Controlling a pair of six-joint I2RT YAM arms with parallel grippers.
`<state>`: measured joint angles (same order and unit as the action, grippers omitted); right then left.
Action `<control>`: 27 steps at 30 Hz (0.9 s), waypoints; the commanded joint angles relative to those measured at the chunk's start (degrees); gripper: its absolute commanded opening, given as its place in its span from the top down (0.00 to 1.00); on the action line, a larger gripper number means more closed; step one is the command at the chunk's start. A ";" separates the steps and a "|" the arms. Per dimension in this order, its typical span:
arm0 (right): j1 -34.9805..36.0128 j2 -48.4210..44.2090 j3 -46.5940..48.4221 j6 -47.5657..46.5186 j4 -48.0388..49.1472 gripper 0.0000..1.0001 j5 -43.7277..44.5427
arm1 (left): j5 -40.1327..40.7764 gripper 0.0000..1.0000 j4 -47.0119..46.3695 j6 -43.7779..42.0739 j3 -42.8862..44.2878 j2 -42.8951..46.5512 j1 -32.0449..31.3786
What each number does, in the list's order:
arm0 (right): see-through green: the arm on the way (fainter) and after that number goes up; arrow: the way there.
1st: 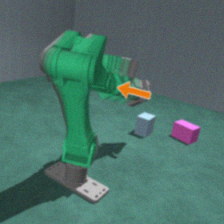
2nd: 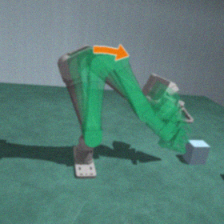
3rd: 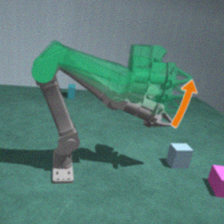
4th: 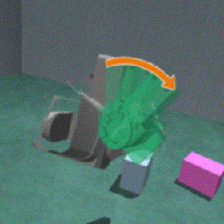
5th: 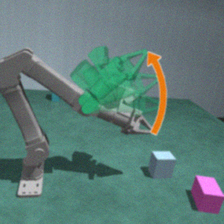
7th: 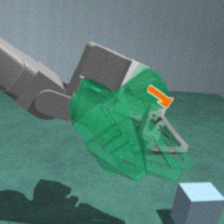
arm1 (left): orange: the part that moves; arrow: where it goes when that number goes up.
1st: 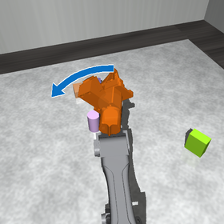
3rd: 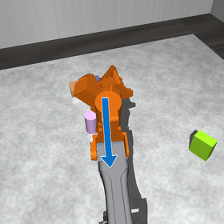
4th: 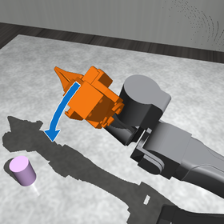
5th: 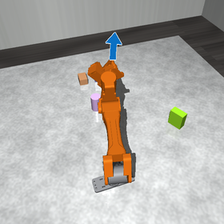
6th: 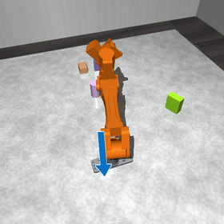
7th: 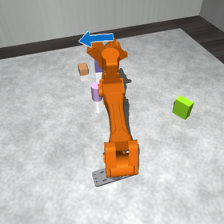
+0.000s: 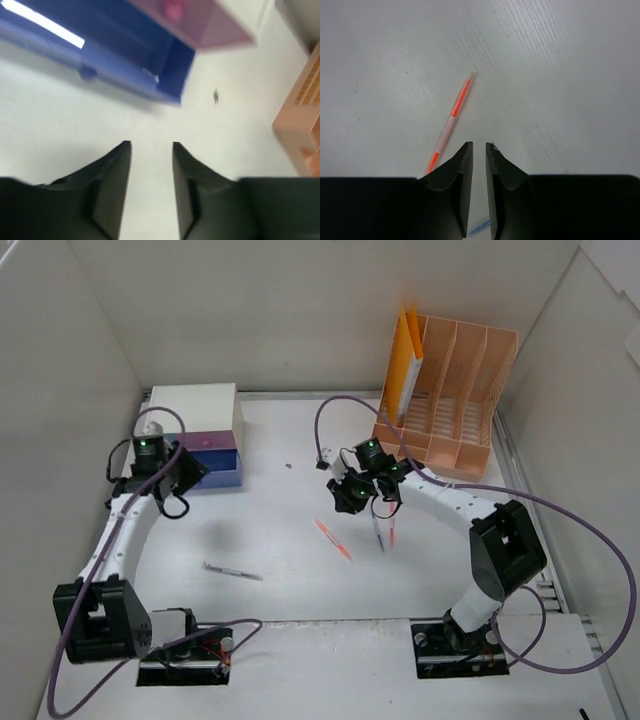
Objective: Organize the desk
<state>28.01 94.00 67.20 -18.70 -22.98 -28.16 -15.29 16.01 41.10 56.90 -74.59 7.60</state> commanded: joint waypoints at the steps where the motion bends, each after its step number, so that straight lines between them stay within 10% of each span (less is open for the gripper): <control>1: 2.58 -3.47 1.09 -2.84 2.15 0.89 3.29 | 5.71 0.69 20.02 0.54 -1.96 7.85 -7.49; 7: 8.89 -1.37 3.73 3.57 0.75 0.54 8.37 | 7.99 0.81 27.48 11.89 -10.05 21.13 -18.65; 11: 14.17 1.18 4.08 7.62 -0.48 0.45 14.26 | 12.29 0.35 32.93 16.72 -12.43 31.41 -21.92; 13: 14.79 2.24 3.82 7.71 -0.31 0.42 15.77 | 13.97 0.30 35.48 18.48 -12.96 35.38 -22.62; 27: 16.20 8.39 2.76 9.56 -0.84 0.54 24.12 | 13.97 0.28 35.14 27.19 -18.67 36.18 -22.62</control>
<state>44.16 102.26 69.08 -10.26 -24.67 -5.96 -1.69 52.95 65.54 37.56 -37.80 -14.74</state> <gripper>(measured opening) 0.474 0.719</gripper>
